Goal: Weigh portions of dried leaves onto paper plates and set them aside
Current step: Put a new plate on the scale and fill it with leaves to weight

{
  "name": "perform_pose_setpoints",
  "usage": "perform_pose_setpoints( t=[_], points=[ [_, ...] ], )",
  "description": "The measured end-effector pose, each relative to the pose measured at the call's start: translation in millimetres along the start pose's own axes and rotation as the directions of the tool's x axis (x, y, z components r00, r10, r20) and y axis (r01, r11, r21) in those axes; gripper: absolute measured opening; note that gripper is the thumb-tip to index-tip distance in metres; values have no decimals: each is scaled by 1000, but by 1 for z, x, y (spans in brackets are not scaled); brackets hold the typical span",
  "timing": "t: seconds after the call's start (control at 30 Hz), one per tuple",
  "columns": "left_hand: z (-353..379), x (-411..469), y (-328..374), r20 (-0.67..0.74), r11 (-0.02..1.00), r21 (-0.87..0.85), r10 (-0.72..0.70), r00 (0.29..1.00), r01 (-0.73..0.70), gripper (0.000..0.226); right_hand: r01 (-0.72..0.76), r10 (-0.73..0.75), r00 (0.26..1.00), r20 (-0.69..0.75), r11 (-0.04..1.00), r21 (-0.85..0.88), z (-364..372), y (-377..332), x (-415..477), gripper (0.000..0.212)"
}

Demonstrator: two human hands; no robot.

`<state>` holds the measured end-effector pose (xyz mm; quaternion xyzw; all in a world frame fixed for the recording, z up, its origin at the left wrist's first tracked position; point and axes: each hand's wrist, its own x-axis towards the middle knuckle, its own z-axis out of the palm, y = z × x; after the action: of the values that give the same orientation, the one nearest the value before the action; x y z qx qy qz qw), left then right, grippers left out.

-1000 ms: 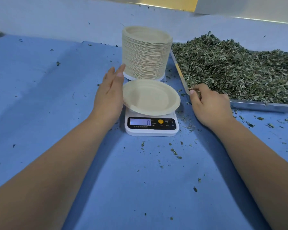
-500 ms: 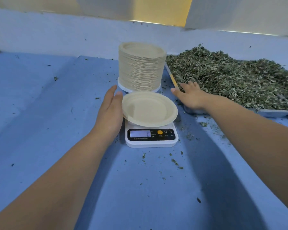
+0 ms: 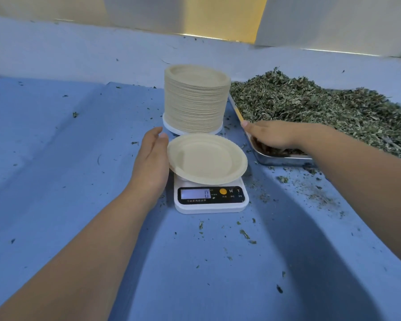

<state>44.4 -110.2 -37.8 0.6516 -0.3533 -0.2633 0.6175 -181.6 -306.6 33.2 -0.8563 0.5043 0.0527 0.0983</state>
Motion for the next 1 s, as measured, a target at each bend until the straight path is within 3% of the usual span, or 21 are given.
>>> perform_pose_setpoints(
  t=[0.17, 0.27, 0.37, 0.43, 0.57, 0.67, 0.77, 0.83, 0.9, 1.0],
  points=[
    [0, -1, 1, 23, 1000, 14, 10, 1000, -11, 33, -24, 10, 984, -178, 997, -76, 7, -2, 14, 88],
    [0, 2, -3, 4, 1000, -14, 4, 1000, -4, 24, -60, 63, 996, -56, 997, 50, 18, -4, 17, 91],
    [0, 6, -3, -38, 995, -88, -49, 998, 45, 34, -128, 118, 990, 81, 982, 139, 19, -6, 10, 108],
    [1, 7, -2, -57, 993, -103, -63, 996, 57, 34, -105, 99, 992, 82, 991, 77, 13, -7, 3, 109],
    [3, 2, -1, -57, 996, -80, -36, 998, 32, 35, -26, 23, 997, 72, 999, 34, 1, -6, -9, 89],
    [3, 2, 0, -59, 998, -62, -19, 998, 15, 28, -36, 36, 999, -7, 999, -13, 2, 3, -22, 104],
    [4, -1, 2, -48, 999, -51, 3, 999, -6, 20, -87, 91, 991, -98, 995, 47, 6, 13, -37, 95],
    [3, -4, 3, -28, 999, -38, 18, 999, -19, 22, -126, 134, 987, -84, 988, 93, 16, 17, -41, 90],
    [2, -5, 4, -24, 999, -42, 5, 1000, -6, 21, -159, 163, 986, -29, 982, 103, 26, 12, -40, 91],
    [1, -5, 6, -27, 998, -65, -13, 1000, 11, 23, -174, 196, 975, -101, 966, 193, 33, 2, -33, 98]
  ],
)
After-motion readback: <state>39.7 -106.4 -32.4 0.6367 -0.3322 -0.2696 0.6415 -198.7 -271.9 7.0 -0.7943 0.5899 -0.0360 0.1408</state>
